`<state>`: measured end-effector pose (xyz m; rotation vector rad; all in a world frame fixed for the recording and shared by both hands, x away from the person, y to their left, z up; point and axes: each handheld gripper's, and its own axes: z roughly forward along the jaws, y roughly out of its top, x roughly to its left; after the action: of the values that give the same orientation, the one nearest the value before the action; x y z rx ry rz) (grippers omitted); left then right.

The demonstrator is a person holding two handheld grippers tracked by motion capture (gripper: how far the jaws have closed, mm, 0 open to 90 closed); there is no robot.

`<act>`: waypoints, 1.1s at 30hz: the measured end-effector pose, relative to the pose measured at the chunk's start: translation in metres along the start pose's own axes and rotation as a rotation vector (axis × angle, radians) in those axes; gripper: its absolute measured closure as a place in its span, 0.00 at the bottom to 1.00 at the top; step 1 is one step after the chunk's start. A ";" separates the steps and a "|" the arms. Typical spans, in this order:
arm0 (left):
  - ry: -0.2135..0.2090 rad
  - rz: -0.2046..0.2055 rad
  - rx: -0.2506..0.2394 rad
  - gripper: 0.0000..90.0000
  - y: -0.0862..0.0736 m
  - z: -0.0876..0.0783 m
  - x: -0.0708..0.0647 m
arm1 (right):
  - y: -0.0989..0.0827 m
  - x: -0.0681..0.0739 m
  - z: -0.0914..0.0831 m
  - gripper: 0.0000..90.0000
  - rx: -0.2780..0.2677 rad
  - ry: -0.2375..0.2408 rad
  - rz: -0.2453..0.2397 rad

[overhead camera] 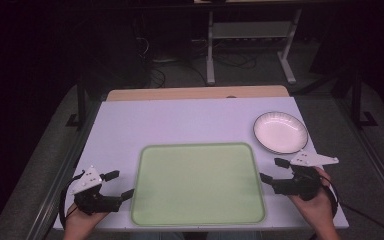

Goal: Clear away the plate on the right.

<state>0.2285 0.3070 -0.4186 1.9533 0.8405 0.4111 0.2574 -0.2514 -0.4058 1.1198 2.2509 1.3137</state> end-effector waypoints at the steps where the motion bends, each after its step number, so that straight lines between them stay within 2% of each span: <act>1: 0.000 0.001 0.001 0.17 0.000 0.000 0.000 | 0.000 -0.001 -0.001 0.24 -0.003 0.000 0.000; 10: 0.001 0.003 0.004 0.17 0.000 0.000 0.000 | -0.003 -0.010 -0.007 0.24 0.038 -0.013 0.016; 24: 0.001 -0.002 0.010 0.17 -0.001 0.001 0.001 | -0.005 -0.028 -0.017 0.24 0.067 -0.021 0.059; 25: 0.002 -0.005 0.008 0.17 -0.002 0.001 0.001 | -0.005 -0.030 -0.018 0.24 0.072 -0.010 0.072; 33: 0.007 -0.012 0.016 0.17 -0.003 0.002 0.002 | -0.002 -0.054 -0.029 0.24 0.094 -0.023 0.127</act>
<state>0.2298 0.3076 -0.4227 1.9620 0.8623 0.4048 0.2742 -0.3102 -0.3986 1.3238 2.2786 1.2464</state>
